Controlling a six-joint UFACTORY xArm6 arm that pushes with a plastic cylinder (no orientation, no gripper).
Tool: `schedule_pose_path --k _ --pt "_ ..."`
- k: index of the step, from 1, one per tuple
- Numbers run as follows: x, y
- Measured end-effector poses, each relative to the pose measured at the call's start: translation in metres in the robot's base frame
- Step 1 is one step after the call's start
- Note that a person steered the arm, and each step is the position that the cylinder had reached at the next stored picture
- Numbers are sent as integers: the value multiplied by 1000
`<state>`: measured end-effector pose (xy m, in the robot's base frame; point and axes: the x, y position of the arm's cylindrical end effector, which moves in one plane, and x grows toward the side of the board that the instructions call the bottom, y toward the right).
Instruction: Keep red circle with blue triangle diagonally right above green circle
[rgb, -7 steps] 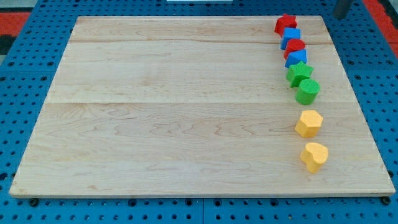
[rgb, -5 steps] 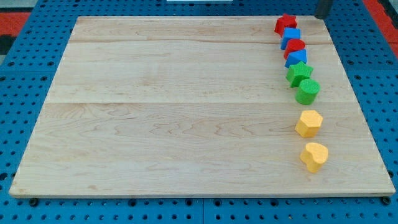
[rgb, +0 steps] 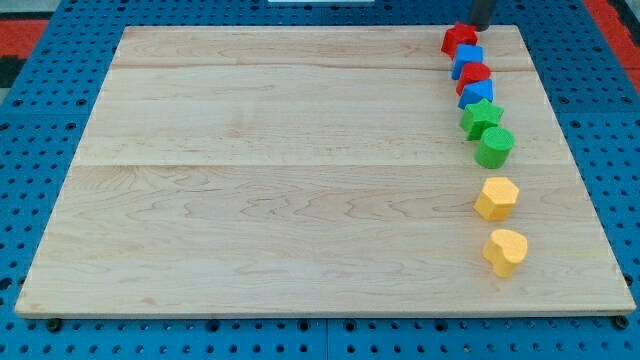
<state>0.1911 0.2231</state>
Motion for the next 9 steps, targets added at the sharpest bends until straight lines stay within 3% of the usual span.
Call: schedule_pose_path --k 2,3,7,9 --pt "19 -44" --pt "56 -42" --pt "148 18" --pt "151 48"
